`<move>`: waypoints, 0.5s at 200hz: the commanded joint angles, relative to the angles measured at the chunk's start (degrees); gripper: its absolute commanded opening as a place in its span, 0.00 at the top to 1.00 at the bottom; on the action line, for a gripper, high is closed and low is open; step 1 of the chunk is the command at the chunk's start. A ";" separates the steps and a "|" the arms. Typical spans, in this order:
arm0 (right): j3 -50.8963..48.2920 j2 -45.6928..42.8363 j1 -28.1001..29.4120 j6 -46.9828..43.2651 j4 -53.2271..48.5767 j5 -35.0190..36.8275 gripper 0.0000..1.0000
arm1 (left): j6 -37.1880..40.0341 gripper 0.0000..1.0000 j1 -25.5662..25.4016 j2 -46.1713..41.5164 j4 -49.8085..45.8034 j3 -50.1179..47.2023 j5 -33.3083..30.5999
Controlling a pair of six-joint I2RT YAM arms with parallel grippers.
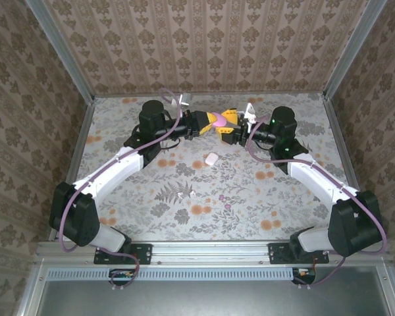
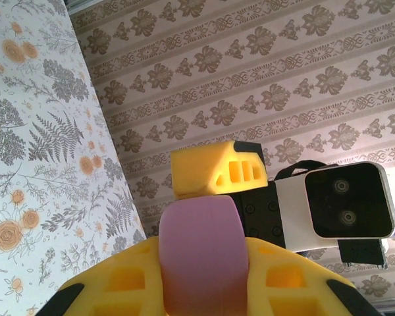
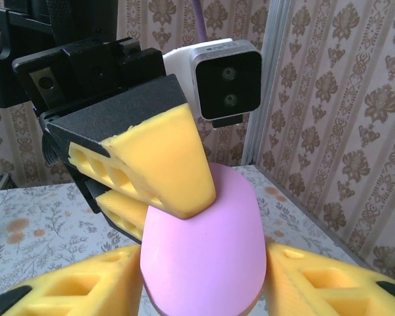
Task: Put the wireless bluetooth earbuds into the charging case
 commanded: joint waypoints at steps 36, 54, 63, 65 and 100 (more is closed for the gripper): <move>1.93 -0.34 -0.02 0.22 -0.92 -3.00 0.63 | 0.41 0.73 -0.32 -1.15 2.82 0.21 1.22; 2.19 -0.88 -0.33 1.31 -2.77 -3.57 0.63 | 3.42 0.52 0.09 -1.99 1.90 0.18 1.10; 2.35 -1.22 -0.59 1.91 -3.87 -4.46 0.64 | 6.39 0.43 0.69 -3.15 0.52 -0.09 0.33; 2.38 -1.37 -0.74 2.12 -4.07 -4.71 0.64 | 7.32 0.41 0.87 -3.46 0.08 -0.16 -0.04; 5.00 -2.13 -2.33 5.64 -11.59 -9.40 0.64 | 30.34 0.29 1.92 -12.89 -2.51 -7.11 -9.97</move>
